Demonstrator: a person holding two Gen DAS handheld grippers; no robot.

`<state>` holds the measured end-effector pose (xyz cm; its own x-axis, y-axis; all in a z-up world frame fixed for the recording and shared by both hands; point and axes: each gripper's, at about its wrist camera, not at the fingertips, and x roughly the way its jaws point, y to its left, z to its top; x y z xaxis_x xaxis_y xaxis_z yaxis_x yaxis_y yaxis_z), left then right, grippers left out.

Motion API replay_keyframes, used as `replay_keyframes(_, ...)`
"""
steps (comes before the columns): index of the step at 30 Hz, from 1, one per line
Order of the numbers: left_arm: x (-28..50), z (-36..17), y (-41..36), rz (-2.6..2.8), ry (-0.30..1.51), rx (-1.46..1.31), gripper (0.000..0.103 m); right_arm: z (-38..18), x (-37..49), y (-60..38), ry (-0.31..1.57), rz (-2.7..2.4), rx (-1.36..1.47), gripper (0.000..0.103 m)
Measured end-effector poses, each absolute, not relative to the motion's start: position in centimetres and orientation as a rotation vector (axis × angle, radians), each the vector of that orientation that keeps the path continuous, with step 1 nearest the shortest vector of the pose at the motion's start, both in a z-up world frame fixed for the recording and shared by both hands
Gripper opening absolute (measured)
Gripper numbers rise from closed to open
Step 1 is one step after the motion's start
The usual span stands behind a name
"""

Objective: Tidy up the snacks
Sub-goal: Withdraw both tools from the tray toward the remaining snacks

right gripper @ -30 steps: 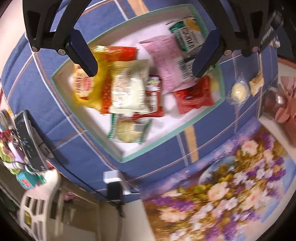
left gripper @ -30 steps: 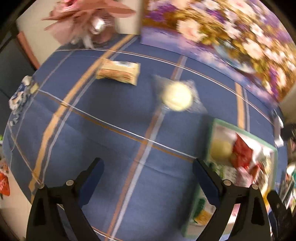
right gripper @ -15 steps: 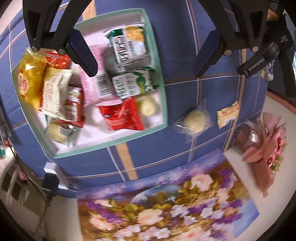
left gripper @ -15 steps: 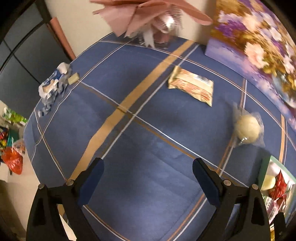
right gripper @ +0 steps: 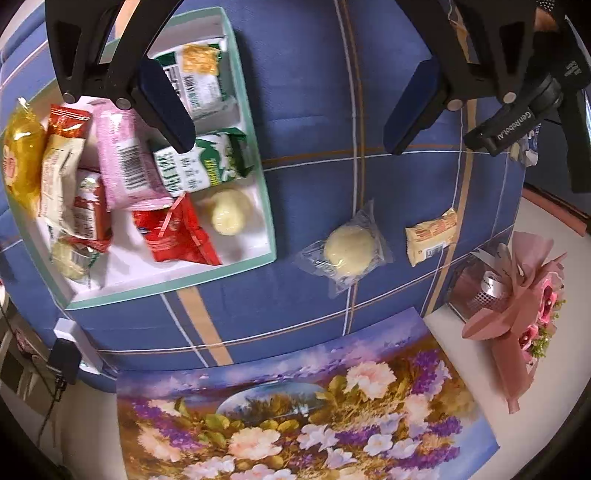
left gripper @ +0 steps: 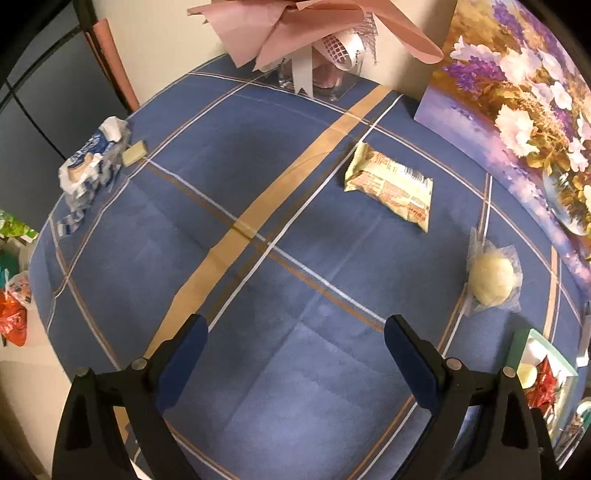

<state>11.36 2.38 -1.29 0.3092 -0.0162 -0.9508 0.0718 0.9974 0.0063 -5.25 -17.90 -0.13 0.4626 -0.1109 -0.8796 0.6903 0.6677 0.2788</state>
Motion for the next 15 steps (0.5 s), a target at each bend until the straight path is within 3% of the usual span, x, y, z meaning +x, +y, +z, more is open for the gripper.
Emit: replay_keyframes(15, 19.5, -2.1, -1.4, -0.272, 1.233, 0.040, 0.096, 0.3, 2.8, -18.0, 0.958, -0.458, 0.553, 0.103)
